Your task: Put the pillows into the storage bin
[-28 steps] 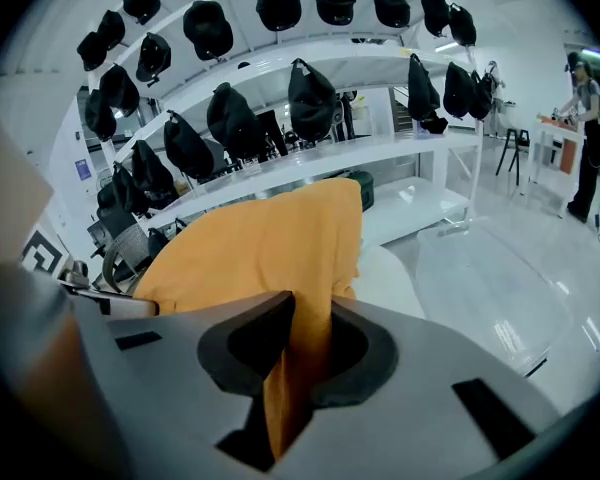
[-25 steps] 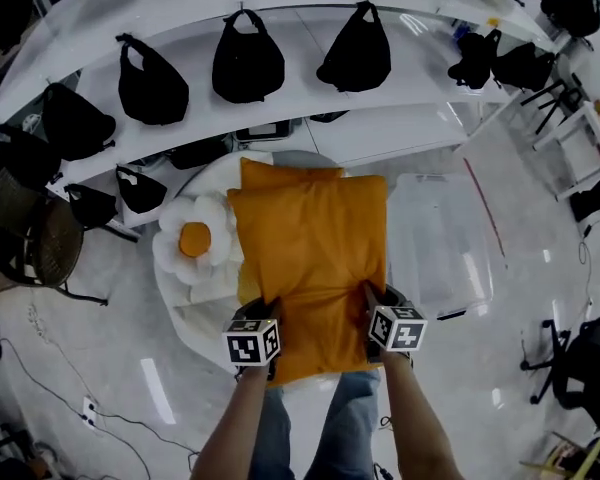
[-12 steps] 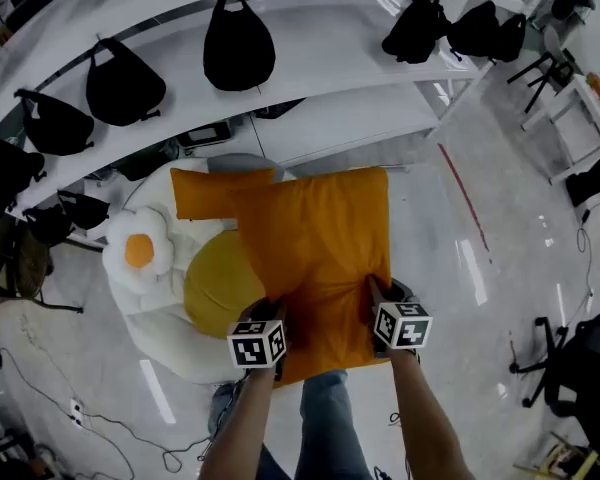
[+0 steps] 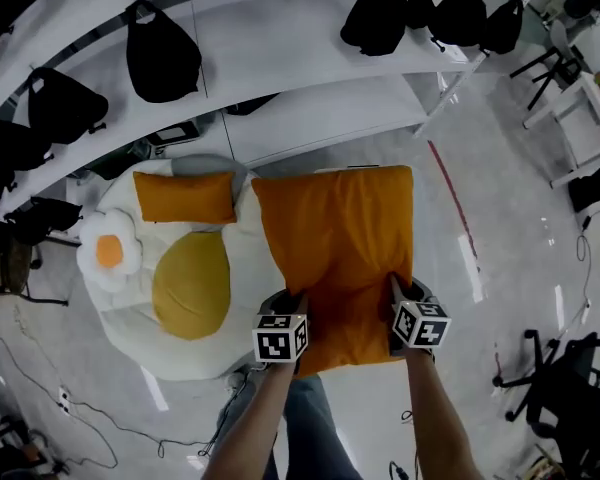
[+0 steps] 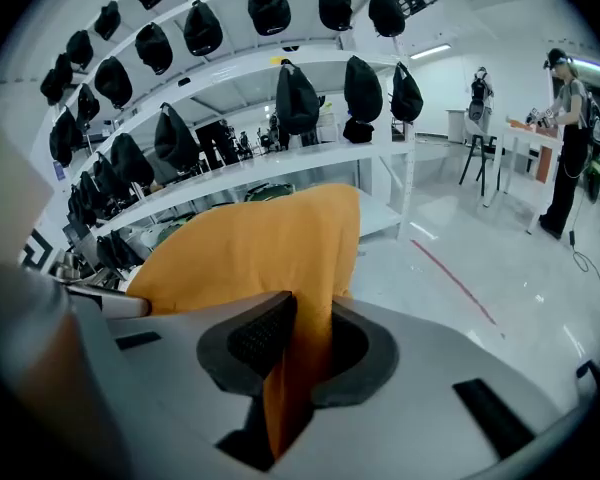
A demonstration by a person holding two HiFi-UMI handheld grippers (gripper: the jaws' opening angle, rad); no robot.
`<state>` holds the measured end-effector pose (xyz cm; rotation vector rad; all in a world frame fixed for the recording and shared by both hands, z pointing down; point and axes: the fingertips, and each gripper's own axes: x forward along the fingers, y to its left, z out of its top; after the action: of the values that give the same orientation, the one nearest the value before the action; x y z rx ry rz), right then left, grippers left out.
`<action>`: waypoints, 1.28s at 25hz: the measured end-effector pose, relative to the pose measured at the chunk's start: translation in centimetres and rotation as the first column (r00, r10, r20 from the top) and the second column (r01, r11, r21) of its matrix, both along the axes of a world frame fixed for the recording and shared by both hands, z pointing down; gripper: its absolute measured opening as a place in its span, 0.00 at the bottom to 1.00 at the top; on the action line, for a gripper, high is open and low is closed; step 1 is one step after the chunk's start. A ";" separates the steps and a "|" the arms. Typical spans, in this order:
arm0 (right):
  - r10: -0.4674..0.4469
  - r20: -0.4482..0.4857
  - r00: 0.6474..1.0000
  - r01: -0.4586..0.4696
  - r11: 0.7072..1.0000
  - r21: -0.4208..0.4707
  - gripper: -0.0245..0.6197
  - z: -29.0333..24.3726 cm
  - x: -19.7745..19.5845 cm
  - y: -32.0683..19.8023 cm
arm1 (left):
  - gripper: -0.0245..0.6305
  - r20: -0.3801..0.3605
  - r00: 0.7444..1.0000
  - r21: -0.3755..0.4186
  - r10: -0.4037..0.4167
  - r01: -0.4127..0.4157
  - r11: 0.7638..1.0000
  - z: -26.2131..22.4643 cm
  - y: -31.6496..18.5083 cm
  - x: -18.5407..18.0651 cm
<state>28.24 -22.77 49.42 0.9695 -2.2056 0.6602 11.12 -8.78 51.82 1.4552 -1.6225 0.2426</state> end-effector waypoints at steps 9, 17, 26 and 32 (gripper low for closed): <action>0.057 -0.044 0.997 -0.056 0.998 0.012 0.14 3.7 5.3 -7.0 | 0.18 -0.035 0.998 0.005 0.058 -0.058 0.998 3.9 -7.9 4.6; 0.058 -0.089 0.994 -0.055 0.998 0.034 0.15 8.9 7.8 -11.2 | 0.18 -0.053 0.994 0.003 0.101 -0.101 0.995 9.7 -12.2 7.2; 0.081 -0.124 0.989 -0.074 0.995 0.062 0.15 15.9 10.3 -13.4 | 0.18 -0.043 0.984 0.013 0.172 -0.171 0.985 16.6 -15.1 9.3; 0.057 -0.174 0.983 -0.046 0.997 0.069 0.16 21.0 10.5 -14.8 | 0.19 -0.001 0.978 -0.006 0.206 -0.206 0.978 21.4 -16.5 9.9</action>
<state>38.71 -37.53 70.45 1.0783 -2.0630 0.5085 20.97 -25.24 73.27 1.6205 -1.4694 0.3644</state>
